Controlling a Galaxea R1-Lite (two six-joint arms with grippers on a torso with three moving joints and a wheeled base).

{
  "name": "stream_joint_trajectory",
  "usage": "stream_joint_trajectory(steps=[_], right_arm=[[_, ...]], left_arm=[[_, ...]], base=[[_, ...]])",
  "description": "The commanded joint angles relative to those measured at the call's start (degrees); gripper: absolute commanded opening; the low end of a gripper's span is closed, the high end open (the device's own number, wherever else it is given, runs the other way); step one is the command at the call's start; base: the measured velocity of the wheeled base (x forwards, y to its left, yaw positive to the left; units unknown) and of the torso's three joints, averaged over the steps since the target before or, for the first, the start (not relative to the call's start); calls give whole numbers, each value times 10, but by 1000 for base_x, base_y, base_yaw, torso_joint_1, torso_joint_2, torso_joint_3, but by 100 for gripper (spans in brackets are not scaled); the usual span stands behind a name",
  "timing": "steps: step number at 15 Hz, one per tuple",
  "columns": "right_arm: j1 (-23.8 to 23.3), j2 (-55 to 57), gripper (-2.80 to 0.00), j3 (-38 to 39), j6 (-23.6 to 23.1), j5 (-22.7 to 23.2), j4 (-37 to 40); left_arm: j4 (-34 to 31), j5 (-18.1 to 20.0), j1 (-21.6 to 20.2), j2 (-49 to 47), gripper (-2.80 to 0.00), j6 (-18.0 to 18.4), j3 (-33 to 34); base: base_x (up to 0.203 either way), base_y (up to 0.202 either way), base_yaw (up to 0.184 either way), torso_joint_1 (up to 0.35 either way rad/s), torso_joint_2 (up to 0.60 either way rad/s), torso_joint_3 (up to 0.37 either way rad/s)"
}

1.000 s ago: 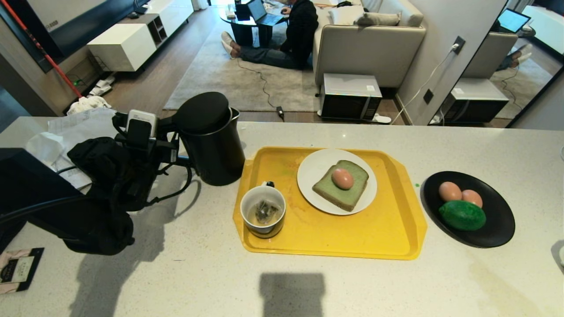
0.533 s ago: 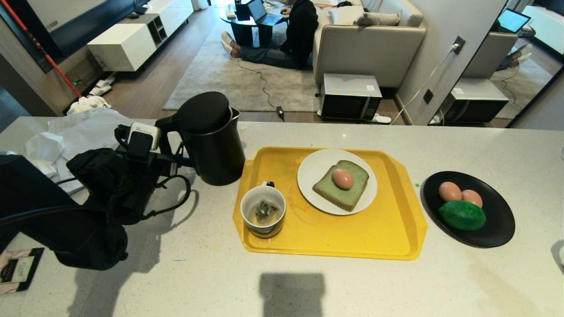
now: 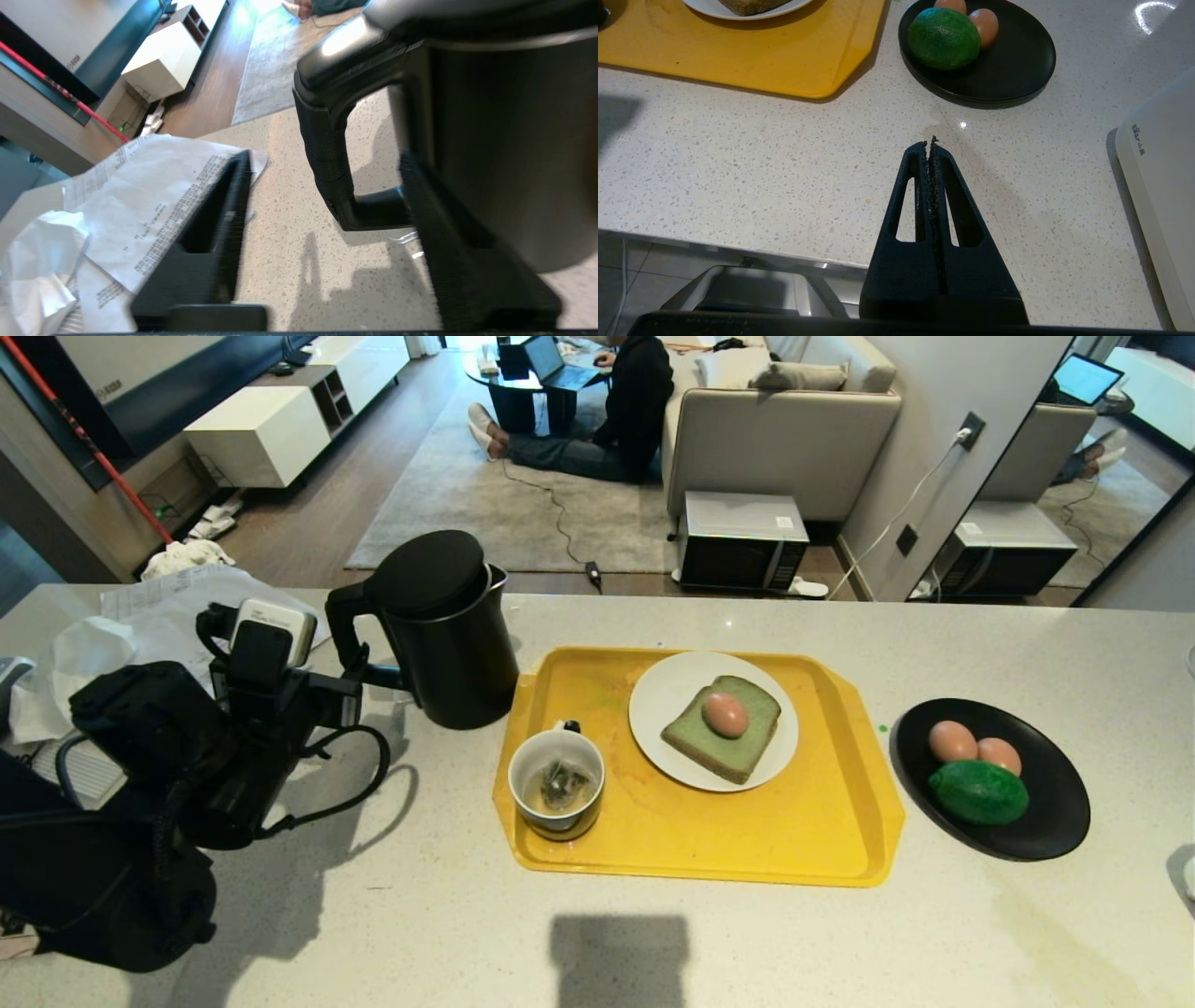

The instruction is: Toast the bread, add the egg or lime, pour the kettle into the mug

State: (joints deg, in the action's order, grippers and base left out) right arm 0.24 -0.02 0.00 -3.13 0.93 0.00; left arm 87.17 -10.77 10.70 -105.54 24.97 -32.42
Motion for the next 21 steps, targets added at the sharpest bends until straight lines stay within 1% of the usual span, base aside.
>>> stream_joint_trajectory(steps=[1,3,4,5,6,7,8,9,11,12,13,15,17,18,20,21], right_arm=[[0,0,-280,1,0,0,0],[0,0,-280,1,0,0,0],[0,0,-280,1,0,0,0],[0,0,-280,1,0,0,0],[0,0,-280,1,0,0,0],[0,0,-280,1,0,0,0],[0,0,-280,1,0,0,0],[0,0,-280,1,0,0,0],[0,0,-280,1,0,0,0],[0,0,-280,1,0,0,0],[0,0,-280,1,0,0,1],[0,0,-280,1,0,0,0],[0,0,-280,1,0,0,0],[0,0,-280,1,0,0,0],[0,0,-280,1,0,0,0],[0,0,-280,1,0,0,0]], left_arm=[[5,-2,8,59,-280,2,31],[5,-15,25,95,-280,2,45],[5,-32,45,110,-280,2,45],[5,-61,66,122,-280,2,42],[-14,-95,94,135,-280,2,32],[-60,-125,116,148,-280,1,9],[-124,-144,131,162,-280,-1,-27],[-193,-153,138,176,-280,-5,-68],[-329,-159,144,197,-280,-18,-162],[-406,-160,145,203,-280,-32,-214],[-485,-161,146,207,-280,-51,-262],[-651,-158,149,208,-280,-111,-368],[-801,-135,149,198,-280,-173,-472],[-880,-111,148,187,-280,-204,-526],[-1012,-71,140,157,-280,-247,-621],[-1075,-61,137,141,-280,-265,-667]], base=[[0,0,0,0,0,0],[0,0,0,0,0,0],[0,0,0,0,0,0],[0,0,0,0,0,0],[0,0,0,0,0,0],[0,0,0,0,0,0],[0,0,0,0,0,0],[0,0,0,0,0,0],[0,0,0,0,0,0],[0,0,0,0,0,0],[0,0,0,0,0,0],[0,0,0,0,0,0],[0,0,0,0,0,0],[0,0,0,0,0,0],[0,0,0,0,0,0],[0,0,0,0,0,0]])
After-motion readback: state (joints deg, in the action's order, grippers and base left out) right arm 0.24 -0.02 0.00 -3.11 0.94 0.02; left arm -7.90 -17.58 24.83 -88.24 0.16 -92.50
